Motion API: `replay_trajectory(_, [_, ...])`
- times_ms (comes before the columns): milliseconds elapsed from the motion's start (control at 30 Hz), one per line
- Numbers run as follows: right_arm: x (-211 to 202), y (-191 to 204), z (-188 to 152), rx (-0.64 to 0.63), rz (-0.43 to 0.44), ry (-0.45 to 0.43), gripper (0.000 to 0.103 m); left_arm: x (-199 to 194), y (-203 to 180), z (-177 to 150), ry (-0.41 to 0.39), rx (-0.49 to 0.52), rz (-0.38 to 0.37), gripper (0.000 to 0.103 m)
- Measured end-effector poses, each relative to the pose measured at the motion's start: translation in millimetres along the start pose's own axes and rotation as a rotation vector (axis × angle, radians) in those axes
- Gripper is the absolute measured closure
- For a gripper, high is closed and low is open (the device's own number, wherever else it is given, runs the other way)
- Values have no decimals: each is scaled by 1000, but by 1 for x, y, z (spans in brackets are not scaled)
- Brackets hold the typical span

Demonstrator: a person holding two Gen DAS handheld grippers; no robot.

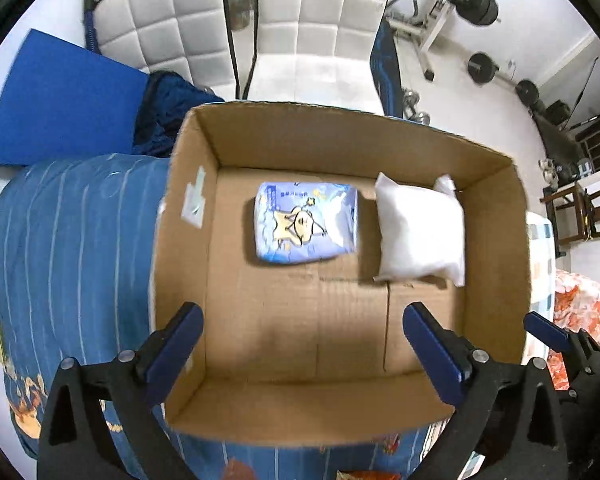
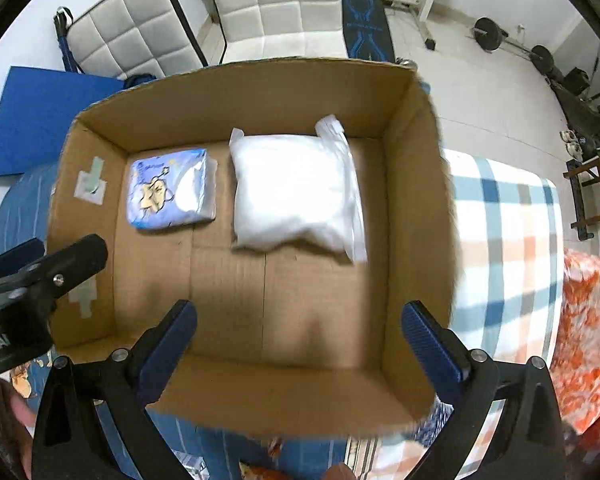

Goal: Organize soft objects
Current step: 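Move both tools back toward the remaining snacks on the bed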

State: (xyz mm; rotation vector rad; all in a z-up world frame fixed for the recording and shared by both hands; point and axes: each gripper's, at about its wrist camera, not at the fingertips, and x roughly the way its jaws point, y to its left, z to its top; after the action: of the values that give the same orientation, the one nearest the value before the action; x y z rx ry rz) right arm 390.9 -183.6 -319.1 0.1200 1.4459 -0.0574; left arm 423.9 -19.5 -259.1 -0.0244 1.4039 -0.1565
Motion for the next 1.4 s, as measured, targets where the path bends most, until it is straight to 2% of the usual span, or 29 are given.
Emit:
replay_trajectory(367, [-70, -8, -60, 9, -37, -142, 0, -77, 1, -74, -146, 13, 49, 1])
replay_trajectory(700, [-148, -11, -107, 20, -51, -268, 0, -141, 5, -115, -265, -1, 43, 1])
replay_trajectory(900, [-170, -11, -132, 25, -57, -300, 0, -167, 1, -142, -308, 13, 41, 1])
replay_trajectory(1067, [-153, -9, -155, 22, -44, -236, 0, -167, -6, -166, -307, 45, 77, 1])
replay_trajectory(1133, [-133, -7, -171, 19, -24, -176, 0, -159, -4, -176, -285, 46, 90, 1])
replay_trajectory(1233, [-96, -4, -195, 20, 7, -70, 0, -136, 2, -197, -223, 35, 108, 1])
replay_trajectory(1400, [-14, 4, -241, 32, 69, 146, 0, -79, 19, -237, -72, 9, 173, 1])
